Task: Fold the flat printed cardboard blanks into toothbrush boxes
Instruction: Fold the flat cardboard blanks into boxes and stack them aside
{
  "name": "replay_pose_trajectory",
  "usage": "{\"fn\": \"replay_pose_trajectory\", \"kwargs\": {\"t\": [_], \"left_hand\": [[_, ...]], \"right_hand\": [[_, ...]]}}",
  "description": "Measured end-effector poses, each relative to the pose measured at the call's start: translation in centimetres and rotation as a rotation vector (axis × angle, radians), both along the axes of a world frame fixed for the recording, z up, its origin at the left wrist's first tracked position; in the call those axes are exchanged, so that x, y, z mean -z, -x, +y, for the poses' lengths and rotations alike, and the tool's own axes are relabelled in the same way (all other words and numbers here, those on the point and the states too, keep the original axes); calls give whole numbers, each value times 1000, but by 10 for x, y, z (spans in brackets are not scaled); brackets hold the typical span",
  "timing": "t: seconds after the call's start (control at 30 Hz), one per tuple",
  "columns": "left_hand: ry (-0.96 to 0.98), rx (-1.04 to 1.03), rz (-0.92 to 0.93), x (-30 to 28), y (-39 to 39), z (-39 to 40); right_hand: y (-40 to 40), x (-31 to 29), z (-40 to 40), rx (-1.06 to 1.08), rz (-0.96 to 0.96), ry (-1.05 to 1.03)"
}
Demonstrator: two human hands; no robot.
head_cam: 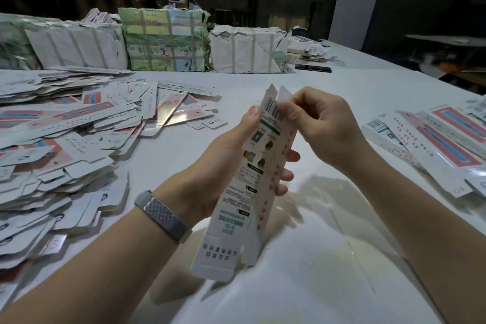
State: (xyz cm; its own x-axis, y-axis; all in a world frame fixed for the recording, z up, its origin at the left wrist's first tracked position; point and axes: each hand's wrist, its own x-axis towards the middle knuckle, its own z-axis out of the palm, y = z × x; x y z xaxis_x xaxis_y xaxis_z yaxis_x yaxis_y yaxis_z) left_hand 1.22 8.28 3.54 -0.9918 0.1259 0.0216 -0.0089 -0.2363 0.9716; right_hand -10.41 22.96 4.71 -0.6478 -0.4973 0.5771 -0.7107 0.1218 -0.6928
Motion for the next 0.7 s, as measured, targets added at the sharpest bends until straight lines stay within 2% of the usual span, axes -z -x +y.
{"fn": "replay_pose_trajectory", "kwargs": {"t": [0.13,0.23,0.43,0.6,0.7], "left_hand": [[-32,-39,5,7,2,2],[-5,-72,71,6,2,6],[-89,-116,119,9,5,9],[-113,-263,210,13,8,11],[-182,-254,207,15,9,15]], "right_hand": [[0,-5,4,-54,-27,-2],[-2,-9,6,-110,-59,53],[-2,-2,1,-153,-49,186],[-7,6,-8,-170,-204,247],[-10,9,-11,-186,-277,224]]}}
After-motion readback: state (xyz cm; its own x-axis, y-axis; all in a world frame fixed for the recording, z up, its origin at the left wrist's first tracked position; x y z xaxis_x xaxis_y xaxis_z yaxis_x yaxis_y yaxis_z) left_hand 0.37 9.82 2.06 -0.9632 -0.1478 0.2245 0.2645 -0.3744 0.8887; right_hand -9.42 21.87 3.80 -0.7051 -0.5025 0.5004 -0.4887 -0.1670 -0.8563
